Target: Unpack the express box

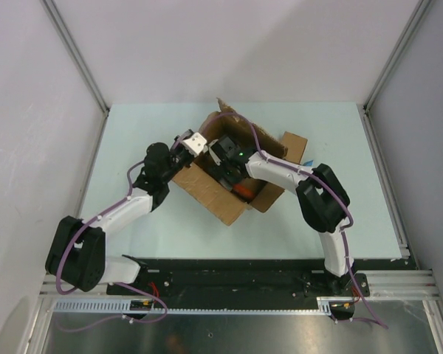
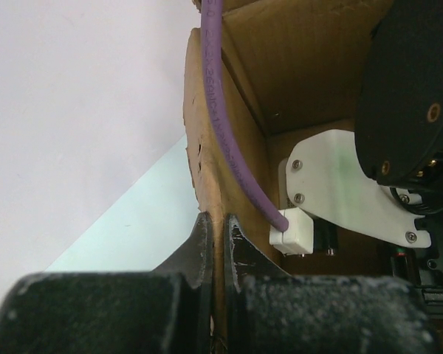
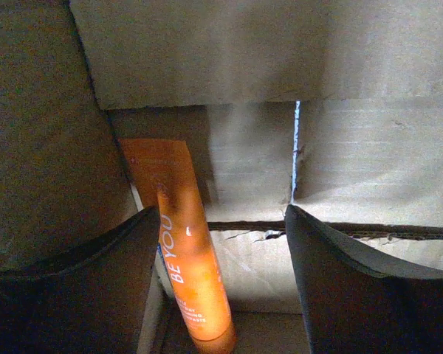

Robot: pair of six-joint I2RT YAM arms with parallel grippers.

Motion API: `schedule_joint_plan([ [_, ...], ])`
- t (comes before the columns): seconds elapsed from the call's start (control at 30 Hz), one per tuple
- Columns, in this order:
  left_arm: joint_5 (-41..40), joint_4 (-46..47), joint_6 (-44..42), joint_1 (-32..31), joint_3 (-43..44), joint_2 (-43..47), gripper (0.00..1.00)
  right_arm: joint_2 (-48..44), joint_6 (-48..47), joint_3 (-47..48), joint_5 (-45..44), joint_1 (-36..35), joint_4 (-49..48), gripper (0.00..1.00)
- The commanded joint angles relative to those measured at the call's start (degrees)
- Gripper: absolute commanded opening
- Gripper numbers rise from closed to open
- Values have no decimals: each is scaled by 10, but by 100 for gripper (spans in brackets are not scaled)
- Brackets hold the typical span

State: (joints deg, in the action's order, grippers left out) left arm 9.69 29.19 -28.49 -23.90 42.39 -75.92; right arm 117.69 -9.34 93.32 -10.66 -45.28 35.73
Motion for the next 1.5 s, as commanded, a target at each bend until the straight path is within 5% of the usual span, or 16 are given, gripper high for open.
schedule_joint_plan([
  [0.0,9,67,-8,-6,2,29,0,37,6,-31,-57,5,3,73],
  [0.17,12,67,-8,-5,1,30,0,56,10,-38,-114,3,0,67],
  [0.3,12,67,-11,-5,0,31,0,44,20,-42,-120,7,-11,33],
  [0.37,10,67,-12,-5,0,30,0,31,21,-45,-125,8,-18,24],
  [0.8,3,68,-17,-5,-5,28,0,-97,35,-82,-116,27,-113,1],
  [1.47,-3,68,-3,-5,5,5,0,-237,33,-103,-39,56,-184,0],
])
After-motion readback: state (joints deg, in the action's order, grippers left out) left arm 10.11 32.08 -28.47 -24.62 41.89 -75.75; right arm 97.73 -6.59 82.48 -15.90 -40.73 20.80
